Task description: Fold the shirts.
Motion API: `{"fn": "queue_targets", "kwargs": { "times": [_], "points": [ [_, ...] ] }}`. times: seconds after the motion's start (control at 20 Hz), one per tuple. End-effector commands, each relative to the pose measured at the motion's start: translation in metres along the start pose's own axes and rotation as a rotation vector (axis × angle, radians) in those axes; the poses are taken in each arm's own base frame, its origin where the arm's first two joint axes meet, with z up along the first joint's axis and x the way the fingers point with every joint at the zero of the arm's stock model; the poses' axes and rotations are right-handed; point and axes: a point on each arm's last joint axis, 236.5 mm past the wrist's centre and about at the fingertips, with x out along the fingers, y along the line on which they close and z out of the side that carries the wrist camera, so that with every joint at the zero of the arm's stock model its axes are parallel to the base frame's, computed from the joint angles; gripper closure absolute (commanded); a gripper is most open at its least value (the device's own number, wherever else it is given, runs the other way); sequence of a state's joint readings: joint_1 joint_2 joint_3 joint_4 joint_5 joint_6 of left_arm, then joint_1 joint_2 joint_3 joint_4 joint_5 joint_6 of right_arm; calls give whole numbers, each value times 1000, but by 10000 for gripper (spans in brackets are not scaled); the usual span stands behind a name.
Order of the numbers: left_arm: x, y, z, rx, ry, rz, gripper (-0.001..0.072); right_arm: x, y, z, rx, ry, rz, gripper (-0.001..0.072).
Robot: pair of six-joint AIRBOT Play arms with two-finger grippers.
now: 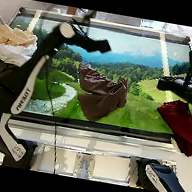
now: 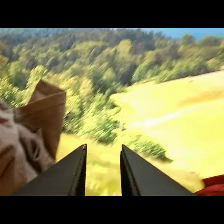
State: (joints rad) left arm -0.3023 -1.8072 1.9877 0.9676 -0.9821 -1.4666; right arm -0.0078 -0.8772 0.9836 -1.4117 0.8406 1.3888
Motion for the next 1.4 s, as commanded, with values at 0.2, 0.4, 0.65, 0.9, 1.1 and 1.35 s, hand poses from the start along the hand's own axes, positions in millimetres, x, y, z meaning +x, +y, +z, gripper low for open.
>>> {"fn": "queue_targets", "kwargs": {
  "times": [0.2, 0.4, 0.65, 0.9, 1.1, 1.35],
  "points": [
    [5, 178, -33, -248, 86, 273, -3, 28, 58, -68, 264, 150, 235, 440],
    [50, 208, -82, -336, 189, 191, -3, 28, 66, -72, 306, 161, 269, 440],
    [76, 220, -103, -364, 212, 163, -2, 28, 70, -66, 331, 143, 288, 440],
    [77, 218, -106, -350, 220, 155, 19, 28, 71, -60, 348, 119, 293, 440],
    [85, 197, -108, -330, 234, 102, 60, 29, 69, -57, 350, 108, 289, 440],
    [97, 179, -119, -306, 271, 84, 430, 29, 69, -57, 350, 108, 290, 440]
  ]
}}
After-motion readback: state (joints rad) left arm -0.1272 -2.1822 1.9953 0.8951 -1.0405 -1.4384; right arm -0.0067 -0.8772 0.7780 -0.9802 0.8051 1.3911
